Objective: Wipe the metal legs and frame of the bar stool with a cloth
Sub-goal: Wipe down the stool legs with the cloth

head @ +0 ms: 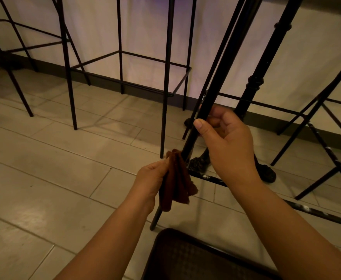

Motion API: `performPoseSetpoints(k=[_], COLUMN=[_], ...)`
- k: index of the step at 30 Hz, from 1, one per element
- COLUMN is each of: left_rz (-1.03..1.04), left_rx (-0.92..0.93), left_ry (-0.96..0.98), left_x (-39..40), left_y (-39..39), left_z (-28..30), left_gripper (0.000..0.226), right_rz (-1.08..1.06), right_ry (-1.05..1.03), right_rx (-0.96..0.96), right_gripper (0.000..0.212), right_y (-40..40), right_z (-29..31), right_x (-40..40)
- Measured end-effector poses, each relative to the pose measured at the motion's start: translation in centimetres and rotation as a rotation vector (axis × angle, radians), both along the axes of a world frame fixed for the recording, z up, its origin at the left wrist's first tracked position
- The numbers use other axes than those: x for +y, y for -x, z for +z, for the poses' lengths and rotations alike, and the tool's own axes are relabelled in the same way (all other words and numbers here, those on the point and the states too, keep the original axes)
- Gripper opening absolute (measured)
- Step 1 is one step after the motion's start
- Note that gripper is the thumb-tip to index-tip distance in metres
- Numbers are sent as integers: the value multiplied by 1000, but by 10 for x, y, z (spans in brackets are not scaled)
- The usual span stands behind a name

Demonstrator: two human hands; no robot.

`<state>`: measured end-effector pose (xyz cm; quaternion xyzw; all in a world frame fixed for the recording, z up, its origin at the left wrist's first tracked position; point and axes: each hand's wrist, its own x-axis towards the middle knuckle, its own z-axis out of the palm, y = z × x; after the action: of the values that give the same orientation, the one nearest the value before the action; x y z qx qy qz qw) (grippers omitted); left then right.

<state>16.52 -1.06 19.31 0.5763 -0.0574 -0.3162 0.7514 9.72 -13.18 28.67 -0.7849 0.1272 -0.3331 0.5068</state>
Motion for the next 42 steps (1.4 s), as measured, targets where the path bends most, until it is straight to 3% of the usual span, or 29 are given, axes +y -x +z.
performPoseSetpoints(k=[3, 6, 11, 14, 25, 35, 42], left_rz=[154, 252, 143, 60, 108, 137, -49], left_rx=[-39, -211, -489, -449, -280, -354, -210], left_ry=[26, 60, 86, 122, 91, 146, 76], left_x=[-1, -1, 4, 7, 8, 0, 15], left_y=[5, 15, 21, 16, 16, 16, 1], left_z=[-3, 3, 9, 6, -15, -11, -15], left_gripper=[16, 16, 22, 27, 22, 22, 17], right_rz=[1, 8, 12, 5, 2, -3, -17], right_ry=[8, 3, 6, 9, 20, 14, 7], right_rx=[11, 18, 23, 14, 15, -11, -1], right_gripper=[26, 25, 25, 26, 29, 23, 22], right_y=[0, 0, 0, 0, 0, 1, 2], right_z=[0, 1, 1, 0, 1, 0, 1], right_x=[0, -1, -3, -3, -2, 0, 2])
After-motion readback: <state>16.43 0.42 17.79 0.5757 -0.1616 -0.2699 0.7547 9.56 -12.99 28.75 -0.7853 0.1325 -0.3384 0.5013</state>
